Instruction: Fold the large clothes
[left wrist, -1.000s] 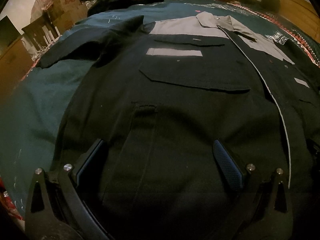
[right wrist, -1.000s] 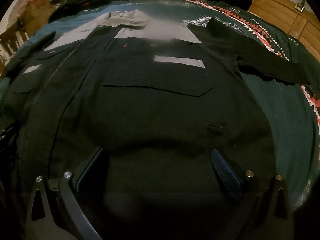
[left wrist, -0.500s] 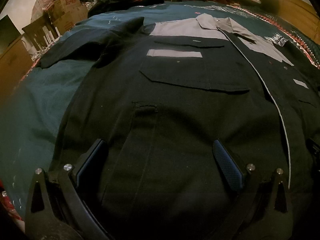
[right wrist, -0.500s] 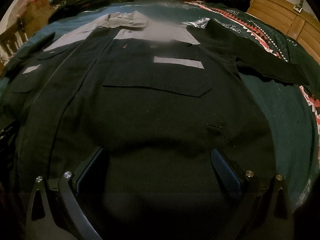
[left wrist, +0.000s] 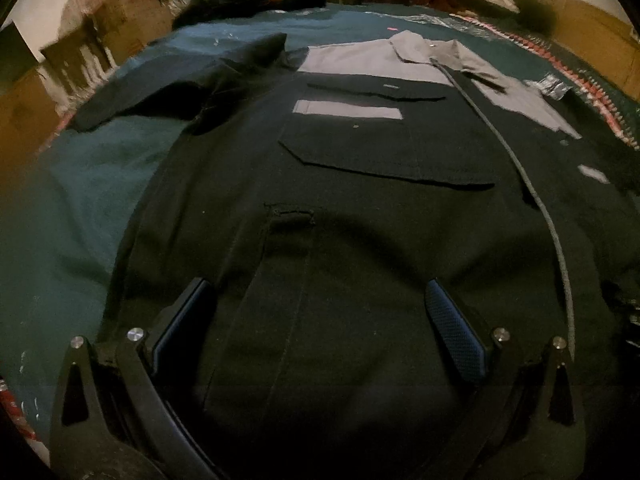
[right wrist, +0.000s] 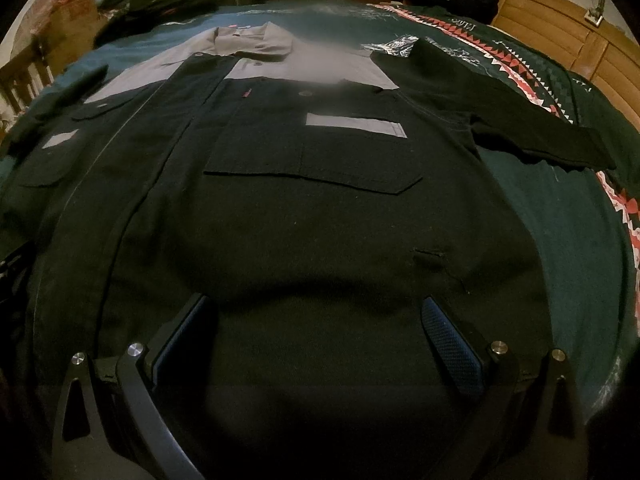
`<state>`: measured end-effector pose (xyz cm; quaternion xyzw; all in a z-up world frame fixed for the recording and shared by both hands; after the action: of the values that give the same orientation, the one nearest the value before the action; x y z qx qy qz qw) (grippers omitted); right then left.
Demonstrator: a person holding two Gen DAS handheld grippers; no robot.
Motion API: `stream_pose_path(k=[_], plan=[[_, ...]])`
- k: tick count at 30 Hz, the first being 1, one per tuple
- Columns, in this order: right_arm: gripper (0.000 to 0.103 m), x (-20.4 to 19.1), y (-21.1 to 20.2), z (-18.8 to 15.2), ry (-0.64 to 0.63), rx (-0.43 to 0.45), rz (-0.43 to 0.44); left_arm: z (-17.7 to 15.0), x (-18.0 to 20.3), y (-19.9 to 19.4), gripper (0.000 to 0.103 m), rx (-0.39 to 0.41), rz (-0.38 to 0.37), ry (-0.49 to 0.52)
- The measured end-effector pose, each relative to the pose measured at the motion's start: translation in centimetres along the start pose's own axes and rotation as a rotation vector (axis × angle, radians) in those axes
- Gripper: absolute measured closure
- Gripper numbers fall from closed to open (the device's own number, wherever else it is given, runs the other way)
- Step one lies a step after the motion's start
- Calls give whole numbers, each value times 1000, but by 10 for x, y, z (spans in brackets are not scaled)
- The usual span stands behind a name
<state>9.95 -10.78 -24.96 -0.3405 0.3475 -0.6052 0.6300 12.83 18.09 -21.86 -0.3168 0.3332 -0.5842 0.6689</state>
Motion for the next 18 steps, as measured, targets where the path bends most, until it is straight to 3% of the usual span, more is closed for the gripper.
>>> stream_pose_path(k=[2,4,8,12,14,18], plan=[[0,0,-1,1,1,-10,5,8,-10,-7,0,-24,-88,-38],[0,1,-1,2,-4,-24,14,25,-38,-20,0,-7,-175,-142],[0,1,0,3,-25,-37,28,76,-113,-42,0,118,-164,-267],[0,2,0,2,-40,-55,39,131,-216,-32,0,223,-57,-360],[0,2,1,3,-44,-69,45,146,-259,-14,0,220,-46,-423],[0,2,2,4,-56,-94,55,160,-347,51,0,126,-163,-618]])
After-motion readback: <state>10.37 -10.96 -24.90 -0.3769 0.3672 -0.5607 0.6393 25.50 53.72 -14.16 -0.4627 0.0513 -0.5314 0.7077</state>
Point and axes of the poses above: each gripper's, at about its wrist camera, not at the fingertips, and y roughly the way its jaws point, x to its right, z to its top, the point moved 5 cm from there along y, roughly the way its jaws point, and after that the axes turned 4 degrees about z, right-handed, at the moved point
